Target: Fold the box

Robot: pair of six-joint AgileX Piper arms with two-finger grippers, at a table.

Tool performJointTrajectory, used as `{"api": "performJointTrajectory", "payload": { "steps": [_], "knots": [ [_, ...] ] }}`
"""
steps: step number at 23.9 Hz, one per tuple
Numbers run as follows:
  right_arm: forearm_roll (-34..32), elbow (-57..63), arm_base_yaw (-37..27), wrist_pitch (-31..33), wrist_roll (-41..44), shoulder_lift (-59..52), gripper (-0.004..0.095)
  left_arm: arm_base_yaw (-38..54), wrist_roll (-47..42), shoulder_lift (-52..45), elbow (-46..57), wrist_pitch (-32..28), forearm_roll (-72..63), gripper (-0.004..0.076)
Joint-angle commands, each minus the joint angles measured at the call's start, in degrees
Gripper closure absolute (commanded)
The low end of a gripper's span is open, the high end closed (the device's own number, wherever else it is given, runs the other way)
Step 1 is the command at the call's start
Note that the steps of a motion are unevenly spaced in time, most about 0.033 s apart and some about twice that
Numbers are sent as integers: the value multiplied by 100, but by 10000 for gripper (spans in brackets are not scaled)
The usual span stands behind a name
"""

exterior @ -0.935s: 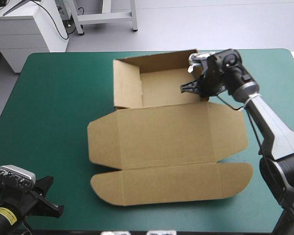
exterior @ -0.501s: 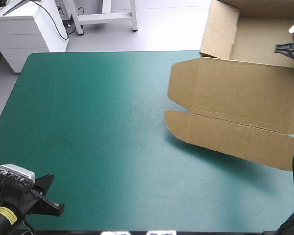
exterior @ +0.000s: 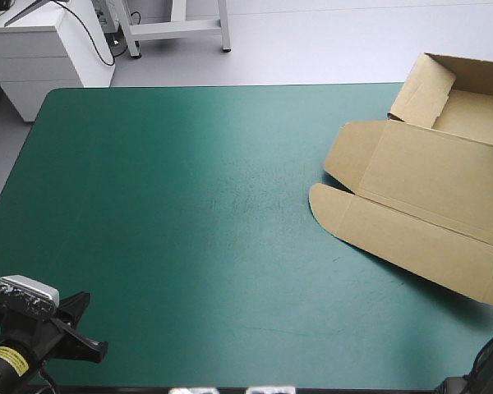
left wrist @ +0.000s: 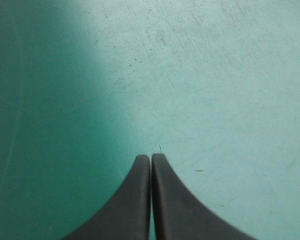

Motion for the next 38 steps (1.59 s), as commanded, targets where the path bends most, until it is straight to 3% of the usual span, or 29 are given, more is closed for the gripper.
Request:
{"api": "performJointTrajectory", "payload": {
  "steps": [1,6,8,9,10,11,12,13,15,17,18,20,22,23,29,37,38],
  "knots": [
    [-14,-197,-38,-218,60,-66,926,-6,0,57,-144,-400,8,732],
    [44,-197,-48,-218,-54,156,889,-6,0,57,-144,-704,8,732],
    [127,-197,-51,-174,-303,156,721,-6,0,57,-144,-814,8,732],
    [139,-212,-51,-97,-347,156,532,-6,0,57,-144,-815,8,732],
    [139,-259,-51,-26,-336,156,424,-6,0,57,-144,-815,8,732],
    [139,-336,-51,42,-317,142,248,-6,0,57,-144,-815,8,732],
    [289,-457,-51,42,-453,16,164,-6,0,57,-144,-805,8,732],
    [511,-577,-51,42,-650,-125,154,-6,0,57,-144,-782,8,732],
    [1279,-817,-51,42,-692,-616,192,-6,0,57,-144,-704,8,732],
    [2491,-752,-8,42,-1087,-1270,278,-6,0,57,-144,-636,8,732],
    [2863,-659,94,42,-1252,-1572,386,-6,0,57,-144,-636,8,732],
    [2848,-255,472,42,-1431,-2101,679,-6,0,57,-144,-603,8,732],
    [2780,153,777,42,-1578,-2440,886,-6,0,57,-144,-609,8,732],
    [2776,426,951,42,-1685,-2629,920,-6,0,57,-144,-610,8,732],
    [2817,2472,1748,-511,-2068,-3819,928,-6,0,57,-144,-610,-134,732],
    [3721,5705,1818,-1795,-2995,-5798,928,-6,0,57,-144,-609,-534,732],
    [3698,6427,1818,-2268,-3063,-6365,928,-6,0,53,-144,-609,-492,732]
  ]
}}
